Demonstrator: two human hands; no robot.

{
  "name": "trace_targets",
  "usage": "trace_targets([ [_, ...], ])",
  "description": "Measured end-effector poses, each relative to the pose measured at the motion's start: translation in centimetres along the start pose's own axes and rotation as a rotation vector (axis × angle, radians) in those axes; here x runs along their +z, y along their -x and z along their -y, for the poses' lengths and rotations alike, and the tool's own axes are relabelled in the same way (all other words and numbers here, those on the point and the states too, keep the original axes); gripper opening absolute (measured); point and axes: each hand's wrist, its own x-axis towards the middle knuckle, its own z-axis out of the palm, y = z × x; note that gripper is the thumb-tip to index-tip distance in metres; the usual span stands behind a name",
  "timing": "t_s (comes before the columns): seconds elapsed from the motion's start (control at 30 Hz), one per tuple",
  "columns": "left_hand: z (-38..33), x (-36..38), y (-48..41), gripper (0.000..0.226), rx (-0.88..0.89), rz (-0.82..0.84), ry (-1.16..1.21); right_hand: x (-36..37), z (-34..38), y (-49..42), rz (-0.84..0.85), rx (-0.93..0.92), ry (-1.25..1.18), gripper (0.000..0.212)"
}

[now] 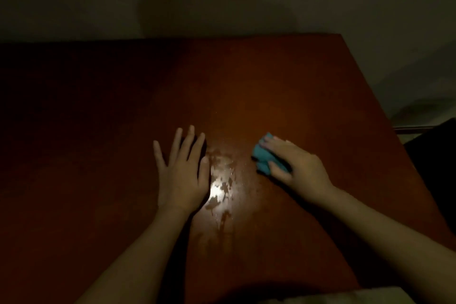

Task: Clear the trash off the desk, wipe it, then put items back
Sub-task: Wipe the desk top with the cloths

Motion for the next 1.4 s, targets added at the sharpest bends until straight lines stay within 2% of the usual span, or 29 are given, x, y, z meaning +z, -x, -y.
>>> trace_targets([
  [0.1,-0.6,0.1,3.0,0.057,-0.002,0.01,0.008,2.0,2.0,0.4,-0.03,0.02,0.044,0.05],
  [0.23,-0.2,-0.5,7.1,0.058,-0.04,0.023,0.003,3.1,4.3,7.7,0.138,-0.227,-0.031,0.048],
  [0.33,-0.2,-0.8,8.7,0.057,-0.068,0.014,0.021,1.9,3.1,12.3,0.221,-0.29,-0.068,0.049],
  [0.47,-0.4,-1.2,10.0,0.058,-0.089,-0.01,0.034,-0.3,1.0,12.5,0.16,-0.233,-0.084,0.051],
  [0.6,-0.7,-1.4,10.2,0.063,-0.138,-0.018,0.027,1.5,4.2,7.5,0.02,-0.034,-0.032,0.051],
  [0.63,-0.7,-1.4,10.3,0.063,-0.162,-0.018,0.029,2.2,5.2,7.4,0.018,-0.059,-0.03,0.05],
  [0.7,-0.4,-1.4,10.2,0.064,-0.196,-0.016,0.024,3.2,6.3,9.8,0.057,-0.224,-0.032,0.048],
  [0.77,-0.1,-1.3,10.2,0.062,-0.208,-0.006,0.019,3.3,6.4,13.2,0.169,-0.344,-0.076,0.046],
  [0.87,-0.4,-1.2,10.4,0.062,-0.218,0.027,0.025,2.1,4.6,15.8,0.258,-0.401,-0.095,0.042],
  [1.0,0.1,-1.3,9.6,0.064,-0.19,0.027,0.019,0.9,2.8,14.4,0.243,-0.314,-0.098,0.046],
  [1.17,2.3,-1.2,5.4,0.058,-0.144,-0.026,0.023,1.9,2.9,7.2,0.04,-0.062,-0.059,0.051],
  [1.27,3.5,-0.7,2.7,0.059,-0.202,-0.003,-0.003,2.4,3.4,2.4,-0.025,-0.026,0.01,0.052],
  [1.4,6.6,-0.6,-1.1,0.063,-0.292,-0.034,-0.025,2.8,3.8,-1.8,-0.026,0.005,0.001,0.052],
])
